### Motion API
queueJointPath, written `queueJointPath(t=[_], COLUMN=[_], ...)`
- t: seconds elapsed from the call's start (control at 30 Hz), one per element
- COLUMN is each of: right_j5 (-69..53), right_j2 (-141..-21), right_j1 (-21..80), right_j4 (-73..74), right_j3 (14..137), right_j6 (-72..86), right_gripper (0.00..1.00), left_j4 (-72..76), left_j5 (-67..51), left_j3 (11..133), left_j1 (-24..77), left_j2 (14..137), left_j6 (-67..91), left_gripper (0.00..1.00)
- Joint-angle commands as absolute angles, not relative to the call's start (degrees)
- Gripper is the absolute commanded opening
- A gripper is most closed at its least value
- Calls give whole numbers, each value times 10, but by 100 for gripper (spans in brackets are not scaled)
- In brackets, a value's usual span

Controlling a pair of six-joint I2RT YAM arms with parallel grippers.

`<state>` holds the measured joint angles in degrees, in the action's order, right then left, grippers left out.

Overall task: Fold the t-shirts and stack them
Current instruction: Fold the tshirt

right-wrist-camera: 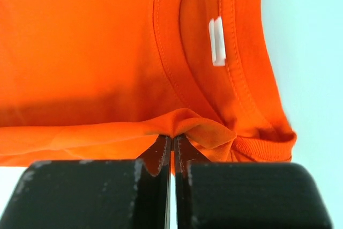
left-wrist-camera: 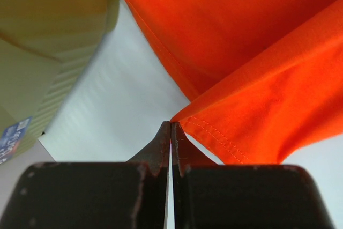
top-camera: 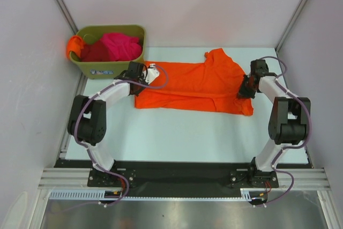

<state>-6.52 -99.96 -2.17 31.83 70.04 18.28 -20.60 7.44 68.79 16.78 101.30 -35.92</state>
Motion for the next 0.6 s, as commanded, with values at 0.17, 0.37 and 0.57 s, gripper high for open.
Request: queueJointPath(t=[0.17,0.37,0.57], right_j5=[-50,-44,50], right_j2=[-1037,-1056,-1018], right_j1=[-29,-37,-72], right_j4=[297,296,363], right_j3=[757,781,803], right_j6=[149,148,181], right_gripper=[7,38,48], left_j4=[-171,-166,-218], left_j5=[105,130,123], left_j3=[751,781,854], left_j1=[160,160,162], left_j2=[1058,1082,1061], left_j6=[-339,-335,-305], left_gripper=[0,29,54])
